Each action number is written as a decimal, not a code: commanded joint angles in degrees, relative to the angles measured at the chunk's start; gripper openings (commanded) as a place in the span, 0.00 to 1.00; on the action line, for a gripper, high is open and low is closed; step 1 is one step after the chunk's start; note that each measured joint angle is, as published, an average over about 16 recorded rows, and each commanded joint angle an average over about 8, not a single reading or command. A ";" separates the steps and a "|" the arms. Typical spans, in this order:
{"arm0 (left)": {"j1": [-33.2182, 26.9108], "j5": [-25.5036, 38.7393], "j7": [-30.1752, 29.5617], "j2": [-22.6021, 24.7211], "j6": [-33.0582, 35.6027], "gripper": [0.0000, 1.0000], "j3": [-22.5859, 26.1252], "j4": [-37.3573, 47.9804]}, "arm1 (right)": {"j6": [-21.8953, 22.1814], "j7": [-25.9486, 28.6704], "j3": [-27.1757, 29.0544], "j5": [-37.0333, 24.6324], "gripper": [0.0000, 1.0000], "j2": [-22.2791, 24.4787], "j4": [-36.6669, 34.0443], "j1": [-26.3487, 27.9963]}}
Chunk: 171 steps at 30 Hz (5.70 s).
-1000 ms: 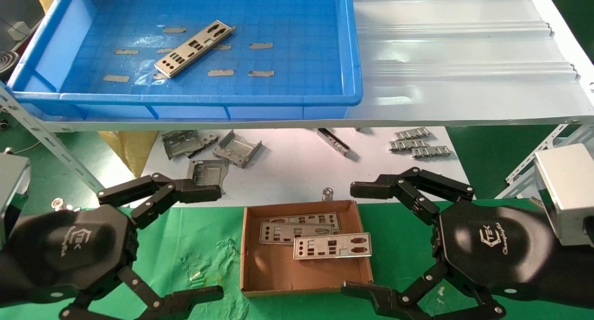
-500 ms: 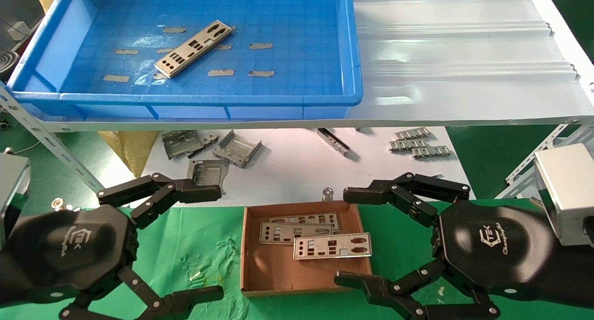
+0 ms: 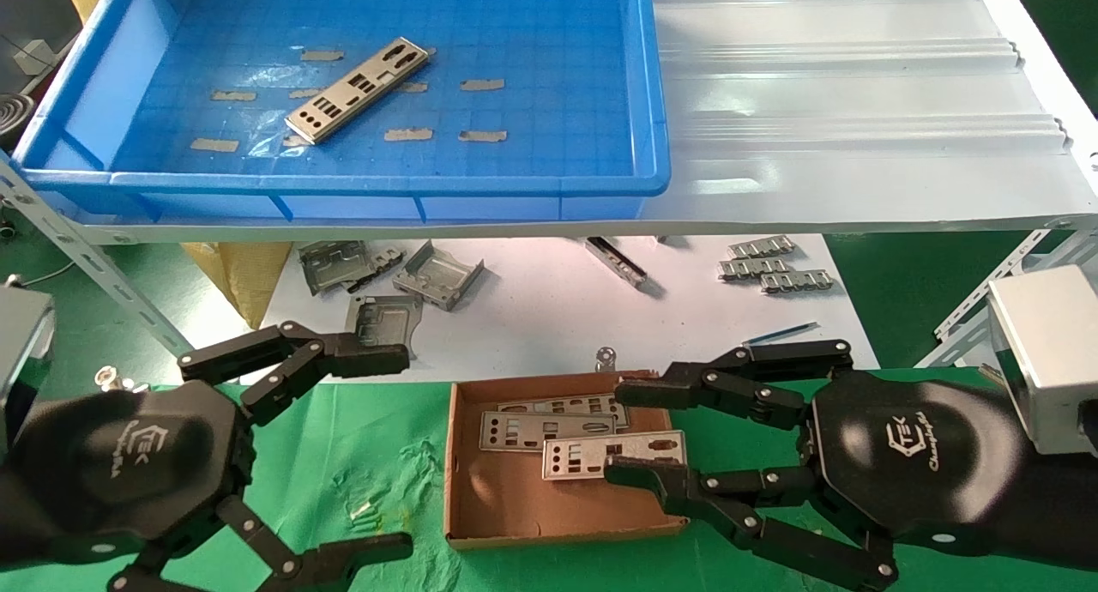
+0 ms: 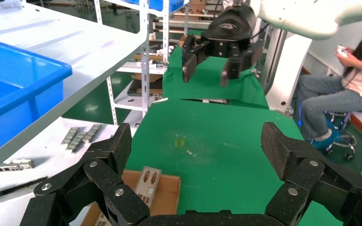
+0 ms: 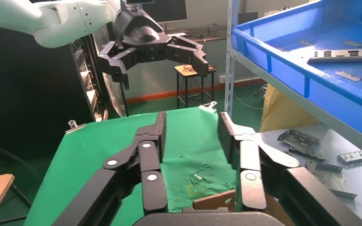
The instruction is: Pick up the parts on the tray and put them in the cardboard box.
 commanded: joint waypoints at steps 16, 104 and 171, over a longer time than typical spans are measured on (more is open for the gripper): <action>-29.56 20.37 -0.80 13.51 -6.73 1.00 7.56 22.09 | 0.00 -0.01 -0.01 0.01 0.00 0.00 -0.01 0.01; -48.52 32.22 16.86 36.78 -38.59 0.27 11.85 73.28 | 0.01 -0.03 -0.06 0.04 0.00 0.02 -0.01 0.02; -47.92 31.32 10.51 36.30 -39.99 0.00 11.22 74.12 | 0.03 -0.05 -0.10 0.06 0.00 0.03 -0.01 0.03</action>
